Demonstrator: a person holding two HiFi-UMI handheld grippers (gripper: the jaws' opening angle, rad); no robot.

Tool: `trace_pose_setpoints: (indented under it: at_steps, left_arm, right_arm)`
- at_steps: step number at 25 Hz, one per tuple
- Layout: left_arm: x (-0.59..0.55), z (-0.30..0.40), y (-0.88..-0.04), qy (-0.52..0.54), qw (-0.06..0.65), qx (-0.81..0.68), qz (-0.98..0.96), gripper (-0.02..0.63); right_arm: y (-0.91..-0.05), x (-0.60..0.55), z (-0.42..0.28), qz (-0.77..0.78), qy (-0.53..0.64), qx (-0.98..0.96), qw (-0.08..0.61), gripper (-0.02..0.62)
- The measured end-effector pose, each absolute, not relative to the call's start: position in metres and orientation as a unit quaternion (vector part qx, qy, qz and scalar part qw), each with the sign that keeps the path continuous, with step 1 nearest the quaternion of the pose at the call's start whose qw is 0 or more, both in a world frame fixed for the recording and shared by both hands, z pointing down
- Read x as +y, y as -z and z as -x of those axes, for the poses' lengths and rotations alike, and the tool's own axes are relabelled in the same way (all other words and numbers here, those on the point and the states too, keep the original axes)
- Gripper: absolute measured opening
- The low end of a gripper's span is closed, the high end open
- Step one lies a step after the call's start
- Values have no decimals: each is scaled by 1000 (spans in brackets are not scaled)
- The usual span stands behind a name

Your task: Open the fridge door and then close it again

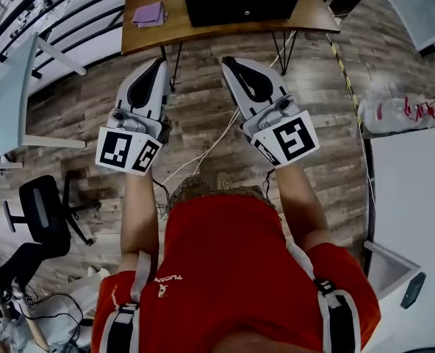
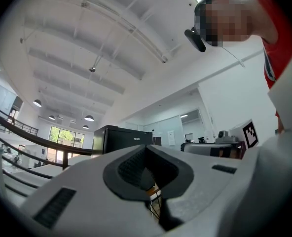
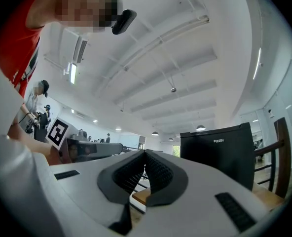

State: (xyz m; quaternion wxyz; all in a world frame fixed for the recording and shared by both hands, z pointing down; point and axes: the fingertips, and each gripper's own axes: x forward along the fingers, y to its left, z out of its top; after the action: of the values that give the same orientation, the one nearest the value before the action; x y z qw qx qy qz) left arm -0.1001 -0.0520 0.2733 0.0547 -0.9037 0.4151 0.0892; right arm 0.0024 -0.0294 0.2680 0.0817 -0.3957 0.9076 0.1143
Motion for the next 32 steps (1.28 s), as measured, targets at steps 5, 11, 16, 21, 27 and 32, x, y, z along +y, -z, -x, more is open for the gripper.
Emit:
trace_pose_setpoints:
  at_steps: [5,11,16,21,27,32]
  left_arm:
    - [-83,97,-277,-78,54,419,903,9]
    - [-130,96,-284,-78,49,423,902,9]
    - [-174,96,-283,-78,49,415,905,9]
    - [-216,102,-285,-73,45,404,911,9]
    - [-265,110,-287,-69,36,387,919,9]
    - [-302,112,-293,-66,27,373,925,11]
  right_arm:
    - [-272,-57,-10,400,-106,907,80,26]
    - [-281,-90,-12,405,-102,906,66,26]
    - [-277,-125,-9,412,-105,903,62,26]
    - [-271,-162,5,421,-106,899,61,26]
    - [-268,-202,22,436,-105,892,55,26]
    - [-273,-230,29,452,-98,885,47,26]
